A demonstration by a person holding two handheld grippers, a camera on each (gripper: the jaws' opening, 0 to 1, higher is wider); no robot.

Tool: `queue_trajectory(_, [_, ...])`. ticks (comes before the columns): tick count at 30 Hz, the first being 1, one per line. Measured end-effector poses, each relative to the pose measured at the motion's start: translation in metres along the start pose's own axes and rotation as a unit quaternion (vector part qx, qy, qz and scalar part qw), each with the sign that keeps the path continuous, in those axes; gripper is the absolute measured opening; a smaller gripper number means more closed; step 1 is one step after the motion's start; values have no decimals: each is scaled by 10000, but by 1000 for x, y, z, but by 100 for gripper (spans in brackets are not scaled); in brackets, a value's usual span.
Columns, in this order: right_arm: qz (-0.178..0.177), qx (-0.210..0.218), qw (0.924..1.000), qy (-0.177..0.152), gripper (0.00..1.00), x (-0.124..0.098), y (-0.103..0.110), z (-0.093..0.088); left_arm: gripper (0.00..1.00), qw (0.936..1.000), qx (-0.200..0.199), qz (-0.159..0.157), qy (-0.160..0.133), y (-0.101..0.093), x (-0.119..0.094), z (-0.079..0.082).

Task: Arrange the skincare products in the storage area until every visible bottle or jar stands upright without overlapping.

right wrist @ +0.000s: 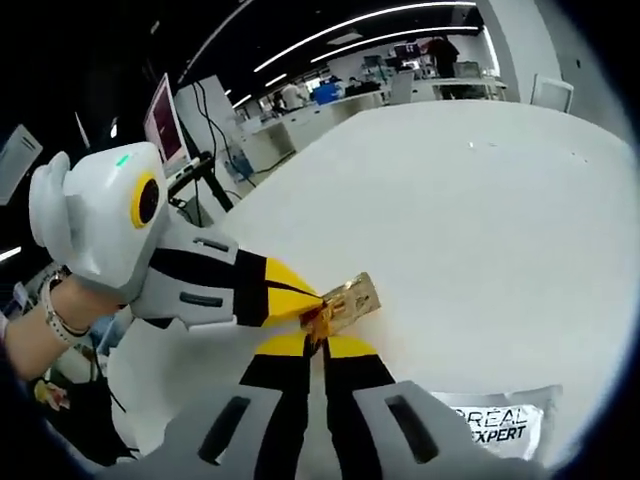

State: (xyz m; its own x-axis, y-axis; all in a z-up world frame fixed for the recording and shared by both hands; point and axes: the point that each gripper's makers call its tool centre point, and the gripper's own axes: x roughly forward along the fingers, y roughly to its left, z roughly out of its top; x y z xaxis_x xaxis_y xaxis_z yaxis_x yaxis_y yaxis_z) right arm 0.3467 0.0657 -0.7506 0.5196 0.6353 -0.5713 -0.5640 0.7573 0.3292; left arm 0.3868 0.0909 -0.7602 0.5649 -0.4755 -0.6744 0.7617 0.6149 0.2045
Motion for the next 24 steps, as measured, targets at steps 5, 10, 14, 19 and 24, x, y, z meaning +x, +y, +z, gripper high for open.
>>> queue_trajectory(5, [21, 38, 10000, -35, 2, -2, 2, 2, 2, 10000, 49, 64, -41, 0, 0, 3])
queue_trajectory(10, [24, 40, 9999, -94, 1, -9, -2, 5, 5, 9988, -247, -110, -407, 0, -12, 17])
queue_trajectory(14, [83, 6, 9999, -131, 1, -14, 1, 7, 10, 9965, -440, -241, -668, 2, -22, 25])
queue_trajectory(19, [155, -124, 9997, -130, 1, -19, 7, 5, 17, 9940, -538, -439, -849, -2, -32, 30])
queue_trajectory(24, [236, -241, 9994, -88, 1, -24, 11, -2, 19, 9915, -670, -629, -927, -7, -41, 31])
